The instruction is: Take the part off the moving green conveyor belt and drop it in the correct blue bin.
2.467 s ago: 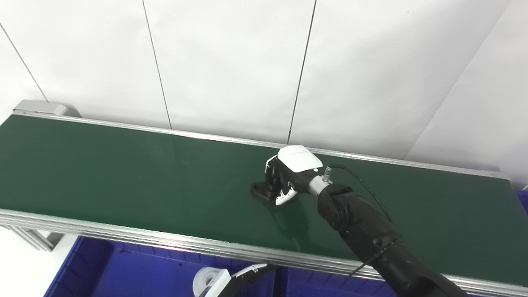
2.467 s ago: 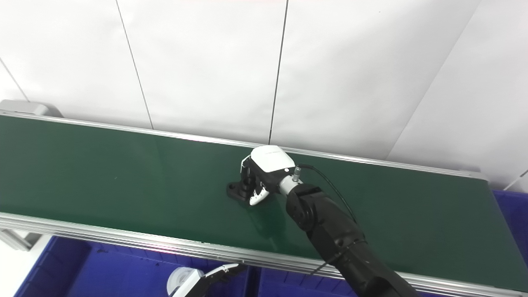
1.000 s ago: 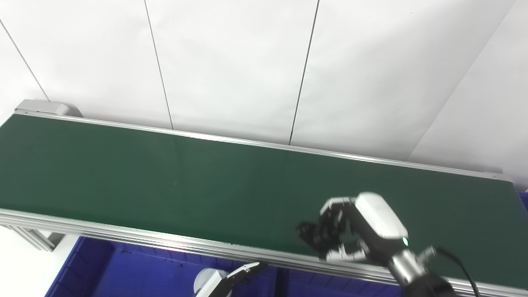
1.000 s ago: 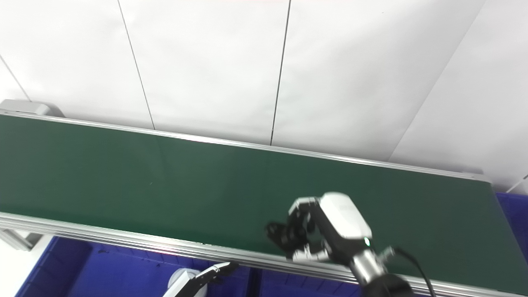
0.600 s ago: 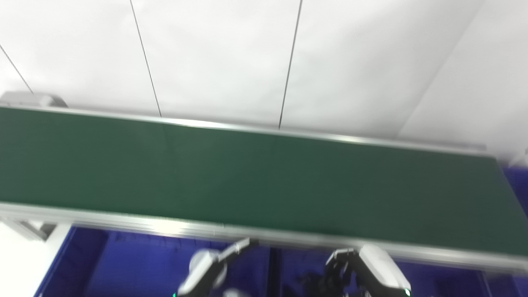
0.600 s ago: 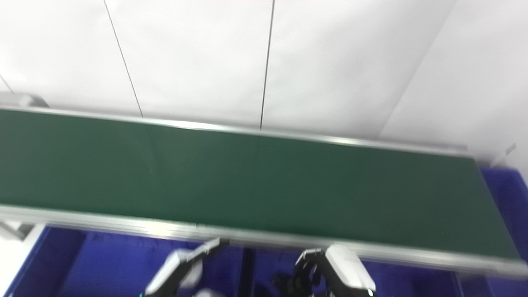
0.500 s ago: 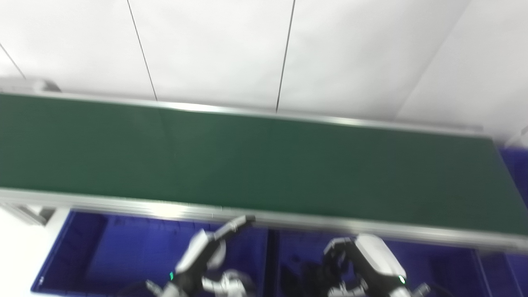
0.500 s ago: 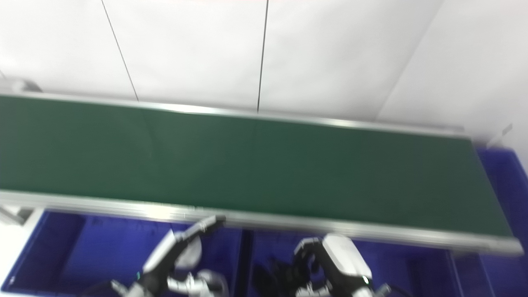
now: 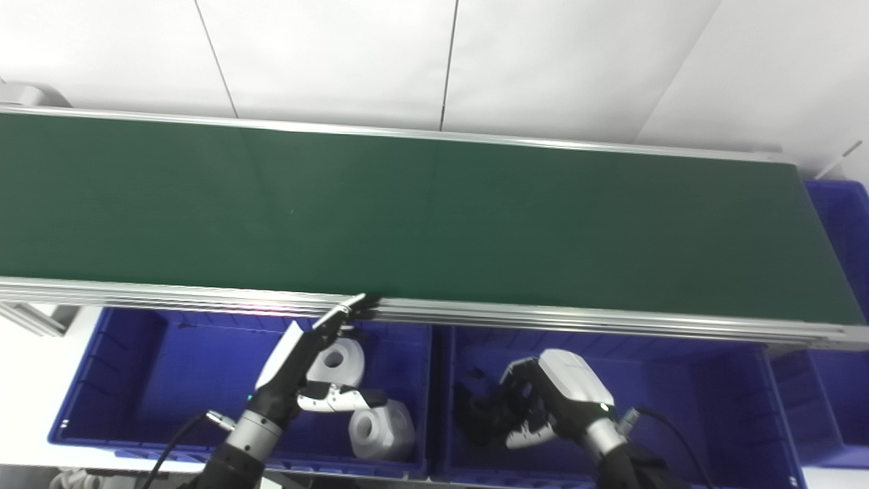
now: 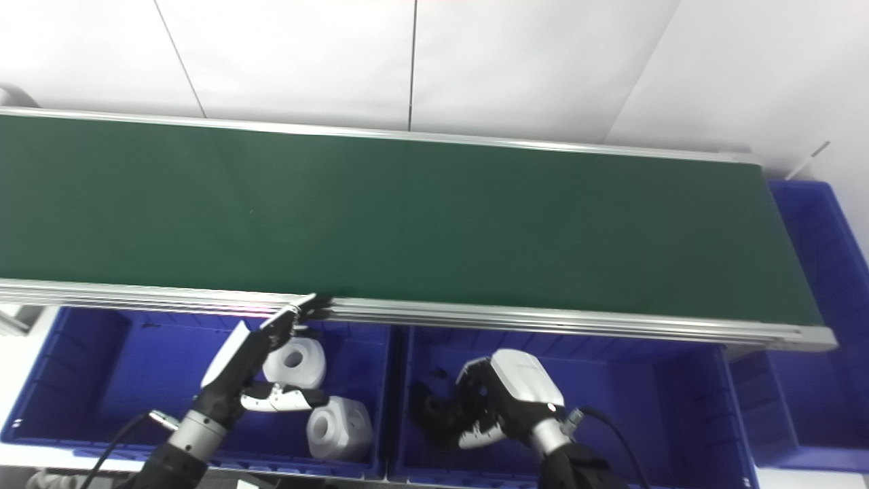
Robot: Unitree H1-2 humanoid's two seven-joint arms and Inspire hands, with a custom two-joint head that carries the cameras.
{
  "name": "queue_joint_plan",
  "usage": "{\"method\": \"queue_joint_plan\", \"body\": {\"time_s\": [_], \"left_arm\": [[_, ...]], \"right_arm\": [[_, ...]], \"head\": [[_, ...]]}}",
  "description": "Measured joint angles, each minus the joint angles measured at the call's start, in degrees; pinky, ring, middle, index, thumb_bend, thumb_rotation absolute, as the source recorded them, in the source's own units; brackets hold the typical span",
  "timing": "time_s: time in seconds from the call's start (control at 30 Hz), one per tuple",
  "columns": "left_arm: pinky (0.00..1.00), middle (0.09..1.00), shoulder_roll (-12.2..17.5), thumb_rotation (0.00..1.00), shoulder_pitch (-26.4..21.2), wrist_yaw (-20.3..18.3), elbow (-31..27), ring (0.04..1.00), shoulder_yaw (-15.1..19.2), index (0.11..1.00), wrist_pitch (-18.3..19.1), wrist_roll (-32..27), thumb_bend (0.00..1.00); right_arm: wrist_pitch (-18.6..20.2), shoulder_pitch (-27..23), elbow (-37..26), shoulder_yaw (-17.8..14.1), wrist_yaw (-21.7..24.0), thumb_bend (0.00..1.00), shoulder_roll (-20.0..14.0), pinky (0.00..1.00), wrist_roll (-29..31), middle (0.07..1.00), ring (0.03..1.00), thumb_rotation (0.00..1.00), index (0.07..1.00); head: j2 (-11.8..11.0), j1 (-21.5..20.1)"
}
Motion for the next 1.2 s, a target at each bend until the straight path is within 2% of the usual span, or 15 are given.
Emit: {"method": "queue_joint_plan", "body": {"time_s": [0.03, 0.07, 0.1, 0.13, 0.23, 0.3, 0.4, 0.57, 0.67, 0.73, 0.87, 1.0, 1.2], "left_arm": [[0.71, 0.871, -0.3, 0.52, 0.2, -0.3, -0.1, 0.836, 0.2, 0.862, 0.0, 0.0, 0.83], [0.71, 0.873, -0.6, 0.52, 0.5, -0.8, -0.4, 0.839, 0.5, 0.862, 0.0, 0.0, 0.83], [0.72, 0.874, -0.8, 0.52, 0.8, -1.1, -0.7, 0.841, 0.7, 0.863, 0.0, 0.0, 0.83], [0.72, 0.875, -1.0, 0.52, 1.2, -1.4, -1.0, 0.841, 0.9, 0.863, 0.0, 0.0, 0.83], [0.71, 0.872, -1.0, 0.51, 1.6, -2.4, -1.5, 0.836, 1.7, 0.859, 0.0, 0.1, 0.83], [0.72, 0.875, -1.0, 0.51, 1.8, -2.5, -1.7, 0.838, 2.3, 0.859, 0.0, 0.1, 0.82], [0.72, 0.879, -1.0, 0.50, 2.4, -3.2, -2.2, 0.844, 2.8, 0.860, 0.0, 0.0, 0.82], [0.72, 0.878, -1.1, 0.48, 3.3, -5.0, -3.4, 0.838, 3.3, 0.860, 0.0, -0.1, 0.81], [0.72, 0.879, -1.1, 0.49, 3.7, -5.7, -3.5, 0.838, 3.9, 0.861, 0.0, -0.1, 0.81], [0.72, 0.879, -1.1, 0.48, 3.7, -6.2, -3.5, 0.838, 4.2, 0.859, 0.0, -0.1, 0.81], [0.72, 0.881, -1.1, 0.47, 3.8, -7.0, -3.4, 0.836, 4.7, 0.860, 0.0, -0.1, 0.81], [0.72, 0.879, -1.1, 0.47, 3.8, -7.6, -3.4, 0.834, 4.9, 0.866, 0.0, -0.1, 0.81], [0.73, 0.887, -1.2, 0.45, 3.8, -8.9, -3.3, 0.844, 5.7, 0.872, 0.0, -0.8, 0.80]], "right_arm": [[0.4, 0.1, 0.1, -0.3, 0.0, 0.56, 0.3, 0.19, 0.3, 0.478, 0.272, 0.00, 0.804], [1.4, 0.2, 0.0, -0.4, 0.0, 0.60, 0.5, 0.35, 0.3, 0.661, 0.490, 0.11, 0.841], [2.1, 0.3, -0.2, -0.5, 0.0, 0.63, 0.6, 0.51, 0.3, 0.780, 0.653, 0.18, 0.867], [2.5, 0.4, -0.6, -0.5, 0.0, 0.65, 0.5, 0.63, 0.2, 0.864, 0.767, 0.23, 0.886], [2.6, 1.0, -2.3, -0.6, 0.1, 0.71, 0.1, 0.81, 0.3, 0.970, 0.930, 0.32, 0.921], [2.7, 1.8, -4.2, -0.8, 0.2, 0.73, 0.0, 0.87, 1.3, 0.991, 0.977, 0.36, 0.934], [2.7, 4.2, -9.7, -1.4, 0.3, 0.75, 0.0, 0.90, 3.1, 1.000, 0.998, 0.38, 0.942], [2.7, 8.1, -14.8, -2.3, 0.2, 0.78, 0.4, 0.91, 7.8, 1.000, 0.991, 0.39, 0.995], [1.5, 10.4, -17.3, -2.6, 0.1, 0.87, 0.5, 0.82, 13.3, 1.000, 0.956, 0.33, 1.000], [-0.7, 11.5, -17.5, -2.1, 0.0, 0.91, 0.1, 0.80, 16.0, 1.000, 0.945, 0.35, 1.000], [-4.5, 13.1, -17.7, -1.4, -0.4, 0.93, -0.3, 0.87, 18.8, 0.999, 0.957, 0.41, 1.000], [-10.0, 13.4, -16.1, -1.5, -2.8, 0.94, 0.0, 0.83, 21.8, 0.976, 0.930, 0.38, 0.999], [-12.2, 12.8, -12.8, -2.6, -4.8, 0.95, 1.7, 0.84, 25.7, 0.992, 0.930, 0.38, 1.000]], "head": [[0.0, -0.2], [0.0, -0.3], [0.1, -0.5], [0.1, -0.5], [0.4, -0.8], [0.4, -0.7], [0.6, -0.5], [0.8, -0.3], [0.8, -0.3], [0.7, -0.3], [0.0, -0.7], [-0.3, -0.8], [-0.6, -0.8]]}}
